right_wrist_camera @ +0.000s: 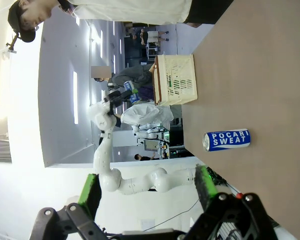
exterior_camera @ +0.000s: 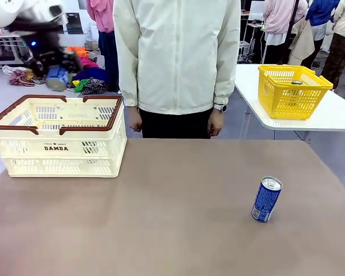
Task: Place the drinks into the Shopping basket.
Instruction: Pick up one drink and place it into the Shopping basket.
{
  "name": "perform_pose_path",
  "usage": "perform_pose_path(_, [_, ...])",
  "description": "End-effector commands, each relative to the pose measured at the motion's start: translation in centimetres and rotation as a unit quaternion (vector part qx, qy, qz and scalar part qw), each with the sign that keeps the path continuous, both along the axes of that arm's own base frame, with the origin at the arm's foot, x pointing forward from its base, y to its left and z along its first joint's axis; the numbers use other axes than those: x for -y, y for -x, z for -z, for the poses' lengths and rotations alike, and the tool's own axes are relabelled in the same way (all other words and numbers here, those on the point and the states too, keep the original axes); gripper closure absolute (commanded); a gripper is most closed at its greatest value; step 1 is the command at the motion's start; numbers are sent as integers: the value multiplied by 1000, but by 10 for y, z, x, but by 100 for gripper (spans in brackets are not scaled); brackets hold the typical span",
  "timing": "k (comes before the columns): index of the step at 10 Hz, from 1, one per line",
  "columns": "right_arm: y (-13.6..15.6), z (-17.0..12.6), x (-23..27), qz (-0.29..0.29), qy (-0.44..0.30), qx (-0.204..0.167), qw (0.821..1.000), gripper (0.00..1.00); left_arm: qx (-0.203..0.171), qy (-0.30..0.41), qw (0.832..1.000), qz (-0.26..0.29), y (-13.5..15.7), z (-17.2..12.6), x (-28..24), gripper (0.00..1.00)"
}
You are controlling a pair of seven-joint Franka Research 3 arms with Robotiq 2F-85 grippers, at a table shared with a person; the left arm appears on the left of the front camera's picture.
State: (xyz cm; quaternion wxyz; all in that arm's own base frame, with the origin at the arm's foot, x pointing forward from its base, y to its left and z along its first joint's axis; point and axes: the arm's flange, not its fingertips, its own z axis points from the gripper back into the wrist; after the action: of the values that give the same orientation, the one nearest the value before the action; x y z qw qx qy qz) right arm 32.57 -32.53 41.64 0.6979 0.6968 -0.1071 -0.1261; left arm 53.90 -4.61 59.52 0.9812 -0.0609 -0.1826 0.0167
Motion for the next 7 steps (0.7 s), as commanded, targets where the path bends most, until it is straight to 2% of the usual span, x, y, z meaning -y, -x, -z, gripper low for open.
perform_pose_path(1, [2, -3, -1, -6, 0, -1, 1000, 0, -25, -10, 999, -17, -34, 17, -24, 100])
perform_pose_path(3, [2, -3, -1, -6, 0, -1, 1000, 0, -57, -37, 998, -9, -48, 53, -51, 100])
perform_pose_path(5, [2, -3, -1, -6, 0, -1, 1000, 0, -65, -54, 996, -9, -60, 97, -66, 100])
perform_pose_path(6, [2, -3, -1, -6, 0, -1, 1000, 0, -89, -3, 996, -17, -56, 93, -57, 100])
perform_pose_path(7, [2, -3, -1, -6, 0, -1, 1000, 0, -74, -41, 996, -20, -57, 96, -61, 100])
